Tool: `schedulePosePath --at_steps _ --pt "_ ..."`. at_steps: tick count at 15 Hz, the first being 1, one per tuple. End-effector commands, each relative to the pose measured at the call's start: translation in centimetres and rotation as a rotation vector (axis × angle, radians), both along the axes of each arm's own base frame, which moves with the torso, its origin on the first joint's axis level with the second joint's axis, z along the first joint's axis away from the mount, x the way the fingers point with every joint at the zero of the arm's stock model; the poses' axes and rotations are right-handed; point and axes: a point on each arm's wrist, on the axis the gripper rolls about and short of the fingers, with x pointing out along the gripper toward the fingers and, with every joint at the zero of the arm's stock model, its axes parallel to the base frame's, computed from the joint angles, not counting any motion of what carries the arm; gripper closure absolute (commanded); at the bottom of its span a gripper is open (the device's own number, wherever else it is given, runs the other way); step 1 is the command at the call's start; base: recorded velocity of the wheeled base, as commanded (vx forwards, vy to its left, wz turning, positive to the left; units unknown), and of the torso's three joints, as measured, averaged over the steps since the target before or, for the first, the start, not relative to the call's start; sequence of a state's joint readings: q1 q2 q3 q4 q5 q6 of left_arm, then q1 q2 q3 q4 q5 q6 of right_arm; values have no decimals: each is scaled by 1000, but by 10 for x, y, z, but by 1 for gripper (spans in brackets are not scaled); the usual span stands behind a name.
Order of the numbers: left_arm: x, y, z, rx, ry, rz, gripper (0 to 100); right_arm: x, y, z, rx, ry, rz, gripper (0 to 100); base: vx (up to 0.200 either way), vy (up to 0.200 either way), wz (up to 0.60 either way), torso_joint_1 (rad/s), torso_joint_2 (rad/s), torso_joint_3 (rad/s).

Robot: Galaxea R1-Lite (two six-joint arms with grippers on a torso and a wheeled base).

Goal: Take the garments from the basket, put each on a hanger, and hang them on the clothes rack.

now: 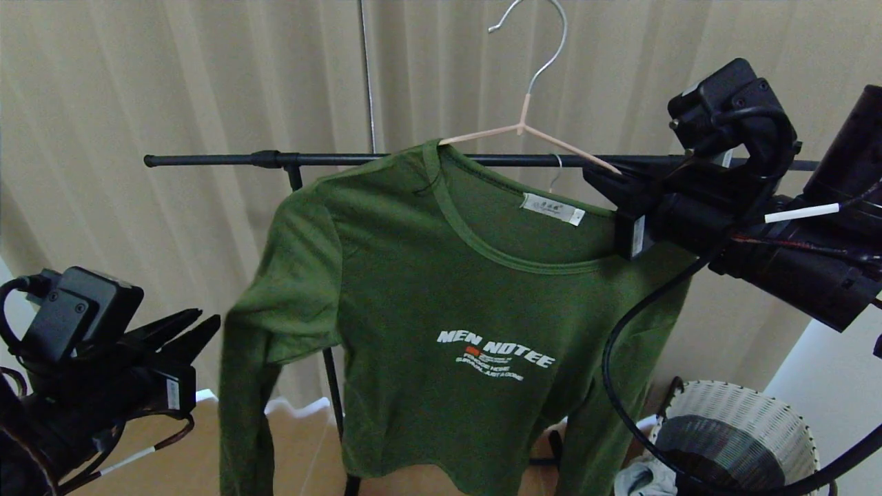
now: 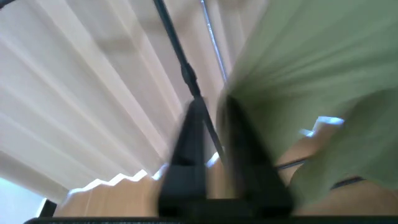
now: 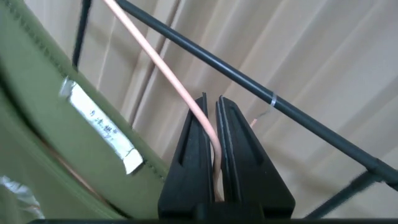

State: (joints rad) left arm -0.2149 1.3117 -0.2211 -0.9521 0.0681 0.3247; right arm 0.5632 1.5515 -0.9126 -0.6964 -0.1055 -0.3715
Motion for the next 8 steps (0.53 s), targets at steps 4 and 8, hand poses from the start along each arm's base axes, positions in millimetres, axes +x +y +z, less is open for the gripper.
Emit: schedulePosePath --at_steps 4,8 --pt "-10 1 1 -22 -22 -21 0 0 -15 -10 -23 27 -74 100 0 0 0 0 0 0" --pt "-23 4 5 -64 -51 -16 0 -3 -33 -25 -109 70 -163 100 0 0 0 0 0 0"
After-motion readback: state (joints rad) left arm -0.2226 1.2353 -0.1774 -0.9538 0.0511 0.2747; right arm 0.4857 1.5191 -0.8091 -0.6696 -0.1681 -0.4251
